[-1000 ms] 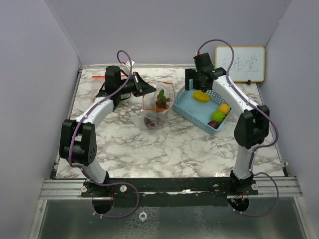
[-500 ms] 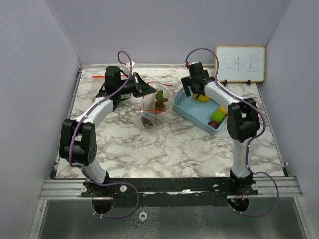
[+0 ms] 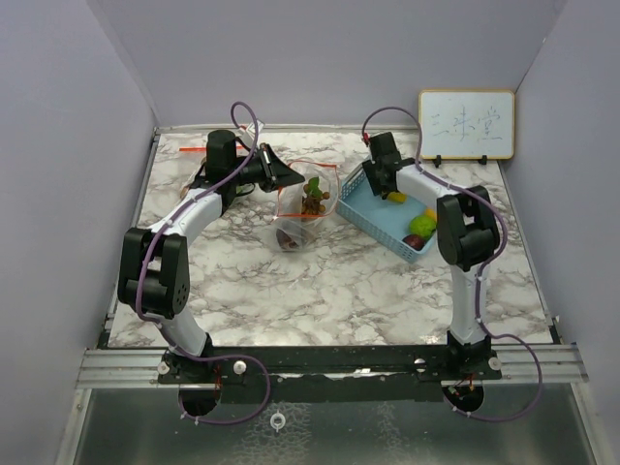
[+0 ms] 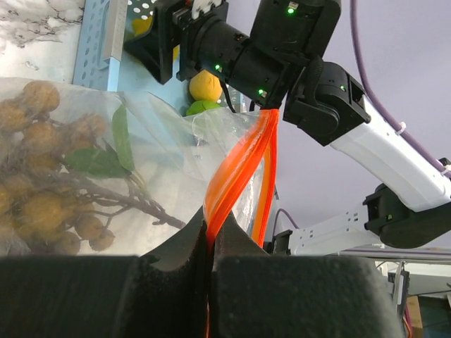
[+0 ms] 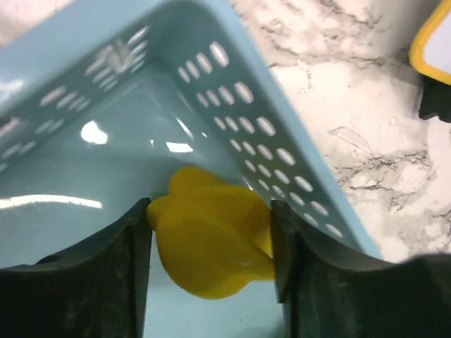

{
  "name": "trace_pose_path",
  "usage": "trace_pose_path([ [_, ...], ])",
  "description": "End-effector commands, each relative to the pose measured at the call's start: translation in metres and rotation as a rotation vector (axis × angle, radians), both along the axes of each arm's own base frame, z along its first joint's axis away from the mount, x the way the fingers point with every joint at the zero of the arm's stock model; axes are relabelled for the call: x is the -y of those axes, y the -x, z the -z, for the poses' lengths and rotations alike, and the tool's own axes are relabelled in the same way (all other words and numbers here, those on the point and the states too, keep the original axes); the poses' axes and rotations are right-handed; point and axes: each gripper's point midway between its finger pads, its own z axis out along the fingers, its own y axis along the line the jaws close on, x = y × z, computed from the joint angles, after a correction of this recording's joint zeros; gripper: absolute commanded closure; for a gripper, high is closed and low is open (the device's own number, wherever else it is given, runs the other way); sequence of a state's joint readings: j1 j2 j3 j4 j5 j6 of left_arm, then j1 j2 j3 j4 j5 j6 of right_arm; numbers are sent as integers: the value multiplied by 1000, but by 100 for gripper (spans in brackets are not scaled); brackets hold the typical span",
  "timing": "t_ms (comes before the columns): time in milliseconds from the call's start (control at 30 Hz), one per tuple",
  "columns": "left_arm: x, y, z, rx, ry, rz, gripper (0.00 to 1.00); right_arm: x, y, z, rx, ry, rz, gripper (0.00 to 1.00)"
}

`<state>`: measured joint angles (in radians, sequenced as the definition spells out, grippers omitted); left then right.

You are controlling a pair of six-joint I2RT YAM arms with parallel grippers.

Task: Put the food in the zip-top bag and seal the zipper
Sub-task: Pick up the fake fruit from the bin, then place the fake fruit in the zipper food storage bag.

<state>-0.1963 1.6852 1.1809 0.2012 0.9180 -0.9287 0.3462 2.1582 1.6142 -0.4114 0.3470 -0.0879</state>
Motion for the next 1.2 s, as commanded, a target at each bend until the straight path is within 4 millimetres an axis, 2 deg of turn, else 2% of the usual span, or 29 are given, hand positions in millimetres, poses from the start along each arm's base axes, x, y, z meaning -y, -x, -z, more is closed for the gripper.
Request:
trace_pose_path([
  [0,1,0,-9,32,17,27,100,-1,5,5,-3,-49,35,62],
  [133,1,0,-9,33,15,26,100,-8,11,-29,28,-128,51,74],
  [233,0,-1,-7,22,8,20,100,-26,21,-86,67,-266,11,77],
  [367,0,-1,-6,18,6,17,100,-78,53,-166,127,-554,-190,77],
  [500,-1,-1,-2,5,-4,10,100,-131,96,-230,149,-775,-369,78],
  [633,-2,-1,2,-18,-12,-2,100,-183,135,-288,210,-920,-547,78],
  [700,-2,-1,0,-17,-9,-6,100,-202,145,-303,244,-982,-594,76],
  [800,-2,-1,-3,-12,-6,-7,100,-219,139,-296,272,-1011,-585,74],
  [933,-2,-1,-9,-2,0,-10,100,-228,125,-263,257,-991,-516,73],
  [967,-2,-1,-11,1,2,-9,100,-228,124,-254,248,-967,-497,69],
  [1100,-2,1,-17,17,4,-2,100,-220,121,-223,228,-850,-435,41],
  [1167,-2,1,-17,17,6,3,100,-214,119,-219,218,-809,-419,28],
])
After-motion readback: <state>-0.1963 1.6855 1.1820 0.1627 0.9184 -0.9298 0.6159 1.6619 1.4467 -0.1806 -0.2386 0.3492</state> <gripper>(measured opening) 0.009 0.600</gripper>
